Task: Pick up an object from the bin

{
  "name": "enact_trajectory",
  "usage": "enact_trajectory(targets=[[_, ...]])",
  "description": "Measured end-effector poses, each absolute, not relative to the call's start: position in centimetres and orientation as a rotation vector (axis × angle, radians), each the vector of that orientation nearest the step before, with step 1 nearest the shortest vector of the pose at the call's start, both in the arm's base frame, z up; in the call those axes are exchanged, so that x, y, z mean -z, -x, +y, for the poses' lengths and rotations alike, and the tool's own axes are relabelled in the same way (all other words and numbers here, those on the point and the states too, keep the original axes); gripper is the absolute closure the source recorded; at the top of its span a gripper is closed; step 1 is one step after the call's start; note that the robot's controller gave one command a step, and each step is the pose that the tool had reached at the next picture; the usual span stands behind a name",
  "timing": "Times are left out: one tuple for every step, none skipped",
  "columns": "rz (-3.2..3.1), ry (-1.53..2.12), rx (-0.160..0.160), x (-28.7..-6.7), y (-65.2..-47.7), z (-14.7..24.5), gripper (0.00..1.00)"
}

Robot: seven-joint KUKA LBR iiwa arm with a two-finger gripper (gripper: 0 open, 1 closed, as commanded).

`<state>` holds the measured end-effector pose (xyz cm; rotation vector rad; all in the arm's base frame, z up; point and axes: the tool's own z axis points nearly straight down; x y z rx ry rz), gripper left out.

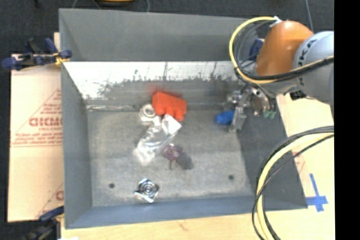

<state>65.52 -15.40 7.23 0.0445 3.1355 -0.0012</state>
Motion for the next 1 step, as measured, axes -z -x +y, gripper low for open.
enact_trajectory(targets=[[3.128,0.009,0.007,-20.64,-63.78,-14.63,1.0]])
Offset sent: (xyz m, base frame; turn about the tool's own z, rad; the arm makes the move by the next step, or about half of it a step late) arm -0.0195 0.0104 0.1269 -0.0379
